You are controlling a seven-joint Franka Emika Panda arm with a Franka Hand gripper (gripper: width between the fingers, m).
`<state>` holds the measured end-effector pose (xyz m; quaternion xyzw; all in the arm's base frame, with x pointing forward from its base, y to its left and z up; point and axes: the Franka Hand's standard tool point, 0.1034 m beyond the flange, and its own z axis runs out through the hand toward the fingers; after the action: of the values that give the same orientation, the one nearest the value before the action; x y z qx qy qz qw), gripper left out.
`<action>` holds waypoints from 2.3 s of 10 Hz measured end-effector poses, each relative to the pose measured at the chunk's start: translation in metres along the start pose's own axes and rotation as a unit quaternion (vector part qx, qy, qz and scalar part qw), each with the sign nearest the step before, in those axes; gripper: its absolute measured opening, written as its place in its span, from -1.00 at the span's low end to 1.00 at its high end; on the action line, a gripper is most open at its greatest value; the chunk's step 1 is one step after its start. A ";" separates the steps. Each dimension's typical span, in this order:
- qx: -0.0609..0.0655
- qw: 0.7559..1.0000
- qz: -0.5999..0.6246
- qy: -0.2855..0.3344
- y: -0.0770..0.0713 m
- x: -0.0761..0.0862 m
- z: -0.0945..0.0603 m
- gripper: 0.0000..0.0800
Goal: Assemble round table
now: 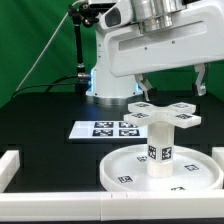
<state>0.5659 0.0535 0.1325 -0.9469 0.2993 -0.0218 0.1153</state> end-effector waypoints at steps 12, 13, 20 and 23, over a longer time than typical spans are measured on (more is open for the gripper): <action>-0.047 0.775 -0.628 -0.060 -0.017 0.017 0.007 0.62; -0.050 0.733 -0.676 -0.066 -0.016 0.017 0.007 0.62; -0.041 0.562 -0.822 -0.083 -0.001 0.020 0.006 0.62; -0.041 0.524 -0.847 -0.085 0.011 0.008 0.009 0.62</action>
Offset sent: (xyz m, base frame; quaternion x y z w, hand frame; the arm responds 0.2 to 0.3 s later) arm 0.0263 0.0099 0.0002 -0.0611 -0.0381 -0.4660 0.8819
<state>0.5671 0.0423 0.1215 -0.7560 -0.6537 -0.0161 0.0286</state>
